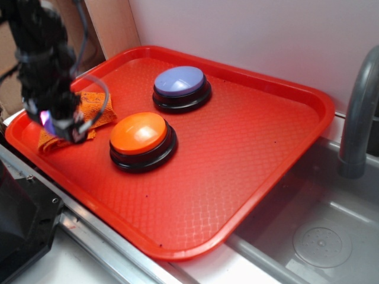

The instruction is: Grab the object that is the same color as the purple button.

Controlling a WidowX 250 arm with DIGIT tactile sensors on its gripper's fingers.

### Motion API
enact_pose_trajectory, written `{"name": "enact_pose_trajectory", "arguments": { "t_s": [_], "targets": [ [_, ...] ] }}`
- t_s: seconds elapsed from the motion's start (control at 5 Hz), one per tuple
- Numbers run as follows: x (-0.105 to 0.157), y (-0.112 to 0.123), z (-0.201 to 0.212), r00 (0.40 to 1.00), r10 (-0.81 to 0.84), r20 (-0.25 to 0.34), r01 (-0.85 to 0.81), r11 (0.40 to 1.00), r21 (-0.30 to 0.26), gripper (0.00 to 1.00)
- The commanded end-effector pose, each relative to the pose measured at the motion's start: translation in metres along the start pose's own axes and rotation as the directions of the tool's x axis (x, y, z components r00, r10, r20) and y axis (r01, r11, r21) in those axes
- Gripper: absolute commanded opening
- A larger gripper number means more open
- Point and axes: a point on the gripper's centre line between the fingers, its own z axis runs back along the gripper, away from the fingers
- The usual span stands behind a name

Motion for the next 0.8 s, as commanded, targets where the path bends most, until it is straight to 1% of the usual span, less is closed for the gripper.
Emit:
{"name": "enact_pose_trajectory", "arguments": {
  "t_s": [0.0, 0.2, 0.4, 0.6],
  "targets": [
    [0.027, -0.027, 0.094, 0.989, -0.058, 0.137, 0.068, 0.996, -0.063, 0.00],
    [0.036, -0.036, 0.114, 0.980, -0.058, 0.189, 0.071, 0.996, -0.062, 0.00],
    [0.052, -0.052, 0.121, 0.980, -0.062, 0.189, 0.062, 0.998, 0.008, 0.00],
    [0.056, -0.052, 0.111, 0.985, -0.083, 0.154, 0.081, 0.996, 0.021, 0.00]
  ]
}}
